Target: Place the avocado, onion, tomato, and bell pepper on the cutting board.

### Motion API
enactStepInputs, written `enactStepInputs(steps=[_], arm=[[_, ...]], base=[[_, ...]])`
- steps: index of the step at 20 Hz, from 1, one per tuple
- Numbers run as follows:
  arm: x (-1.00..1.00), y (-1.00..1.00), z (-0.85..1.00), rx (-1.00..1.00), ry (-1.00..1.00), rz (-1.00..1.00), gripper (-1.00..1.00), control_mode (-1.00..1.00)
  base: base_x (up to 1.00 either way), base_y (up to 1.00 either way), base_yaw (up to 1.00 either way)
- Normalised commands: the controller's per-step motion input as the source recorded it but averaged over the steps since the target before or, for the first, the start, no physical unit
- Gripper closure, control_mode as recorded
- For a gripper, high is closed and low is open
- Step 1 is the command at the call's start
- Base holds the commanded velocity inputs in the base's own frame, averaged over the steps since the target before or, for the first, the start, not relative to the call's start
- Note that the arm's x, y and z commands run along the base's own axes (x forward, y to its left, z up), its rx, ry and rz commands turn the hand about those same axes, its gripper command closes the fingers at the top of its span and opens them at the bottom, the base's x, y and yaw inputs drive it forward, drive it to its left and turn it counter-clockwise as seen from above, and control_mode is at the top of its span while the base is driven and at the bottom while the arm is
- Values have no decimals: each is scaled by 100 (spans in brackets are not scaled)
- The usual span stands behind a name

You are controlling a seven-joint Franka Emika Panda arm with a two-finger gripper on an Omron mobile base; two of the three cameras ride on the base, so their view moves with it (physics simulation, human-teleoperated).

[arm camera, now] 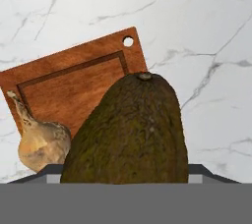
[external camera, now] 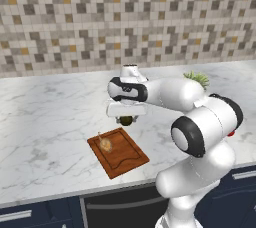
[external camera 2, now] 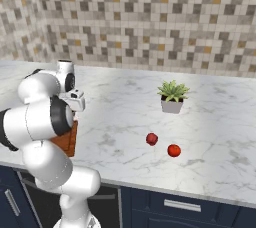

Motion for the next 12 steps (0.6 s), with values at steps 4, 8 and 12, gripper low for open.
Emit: enactStepInputs(steps=[4, 8, 12], arm=[[0, 10, -33, 0, 0, 1, 100, -100], [0, 19, -62, 0, 1, 0, 100, -100], [0, 25, -56, 0, 0, 0, 100, -100]], base=[[0, 0, 0], [0, 0, 0], [0, 0, 0]])
